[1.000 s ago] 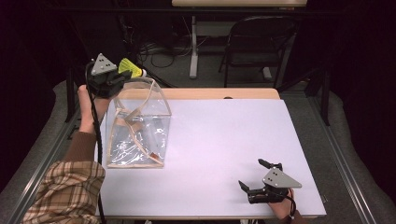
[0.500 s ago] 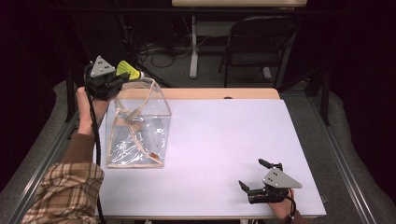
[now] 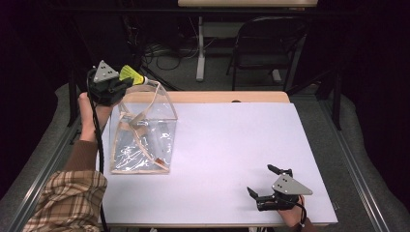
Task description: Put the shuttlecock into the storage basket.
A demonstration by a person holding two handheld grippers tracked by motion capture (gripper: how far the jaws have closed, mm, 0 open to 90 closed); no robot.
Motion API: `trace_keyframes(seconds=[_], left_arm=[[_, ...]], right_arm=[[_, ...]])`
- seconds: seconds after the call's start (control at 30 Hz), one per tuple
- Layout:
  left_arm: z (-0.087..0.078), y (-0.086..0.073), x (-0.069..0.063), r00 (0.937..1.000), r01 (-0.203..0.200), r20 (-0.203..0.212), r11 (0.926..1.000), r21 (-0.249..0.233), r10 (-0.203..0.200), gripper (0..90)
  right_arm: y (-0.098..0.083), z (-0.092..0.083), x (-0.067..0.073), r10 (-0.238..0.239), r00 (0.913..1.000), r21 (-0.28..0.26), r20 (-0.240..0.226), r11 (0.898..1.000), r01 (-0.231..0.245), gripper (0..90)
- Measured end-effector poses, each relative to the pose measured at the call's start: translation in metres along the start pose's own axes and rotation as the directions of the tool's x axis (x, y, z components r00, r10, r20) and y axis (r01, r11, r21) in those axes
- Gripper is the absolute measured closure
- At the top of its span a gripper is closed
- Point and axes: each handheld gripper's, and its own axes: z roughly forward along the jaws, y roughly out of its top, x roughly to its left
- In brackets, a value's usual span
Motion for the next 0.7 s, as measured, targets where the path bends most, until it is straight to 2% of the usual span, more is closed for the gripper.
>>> trace_keyframes(seconds=[0.7], left_arm=[[0.004,-0.012,-0.001,0.9998,0.010,0.015,0.9995,0.028,-0.011,89.9]], right_arm=[[0.000,0.000,0.000,0.004,1.0000,0.000,-0.003,1.000,-0.004,0.0]])
